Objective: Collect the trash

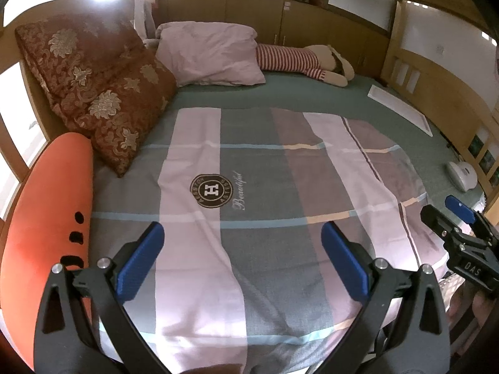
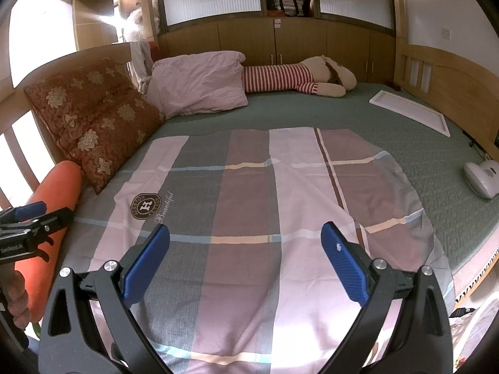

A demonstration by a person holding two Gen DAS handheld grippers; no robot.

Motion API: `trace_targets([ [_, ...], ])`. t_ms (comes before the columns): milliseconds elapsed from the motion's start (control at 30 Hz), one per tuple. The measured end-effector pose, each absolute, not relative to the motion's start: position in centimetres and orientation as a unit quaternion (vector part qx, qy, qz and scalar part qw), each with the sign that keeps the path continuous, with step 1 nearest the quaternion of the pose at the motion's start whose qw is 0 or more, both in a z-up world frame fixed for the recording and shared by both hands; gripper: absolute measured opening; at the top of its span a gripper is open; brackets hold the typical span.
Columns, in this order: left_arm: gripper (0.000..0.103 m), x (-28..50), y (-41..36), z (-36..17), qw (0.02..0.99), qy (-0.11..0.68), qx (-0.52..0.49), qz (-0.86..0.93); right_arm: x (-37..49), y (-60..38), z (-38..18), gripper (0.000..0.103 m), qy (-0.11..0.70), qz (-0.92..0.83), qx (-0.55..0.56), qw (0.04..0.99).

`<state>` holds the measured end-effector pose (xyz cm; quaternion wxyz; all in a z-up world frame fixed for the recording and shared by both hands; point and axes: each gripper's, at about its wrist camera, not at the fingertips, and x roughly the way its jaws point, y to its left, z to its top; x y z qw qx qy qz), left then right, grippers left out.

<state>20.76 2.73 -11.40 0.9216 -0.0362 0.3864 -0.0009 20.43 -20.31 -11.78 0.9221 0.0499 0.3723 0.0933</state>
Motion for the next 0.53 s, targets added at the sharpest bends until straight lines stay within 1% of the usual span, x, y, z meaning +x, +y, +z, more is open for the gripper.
trace_targets([
  [133, 0.1, 20.4, 3.2, -11.4, 0.922, 0.382, -0.062, -0.015, 20.5, -20.4, -11.9, 0.095, 0.374, 0.091, 0.053, 0.922],
  [233, 0.1, 20.0, 2.9, -11.2, 0.927, 0.371, -0.048, 0.008, 20.5, -20.7, -12.3, 0.095, 0.375, 0.09, 0.054, 0.921],
  [367, 0.1, 20.5, 2.9, -11.6, 0.922, 0.384, -0.037, 0.028, 20.5, -21.0, -12.5, 0.095, 0.378, 0.089, 0.052, 0.92],
  [533, 0.1, 21.3, 3.8, -12.5, 0.909, 0.413, -0.054, 0.032, 20.8, -21.6, -12.5, 0.095, 0.381, 0.083, 0.048, 0.92],
])
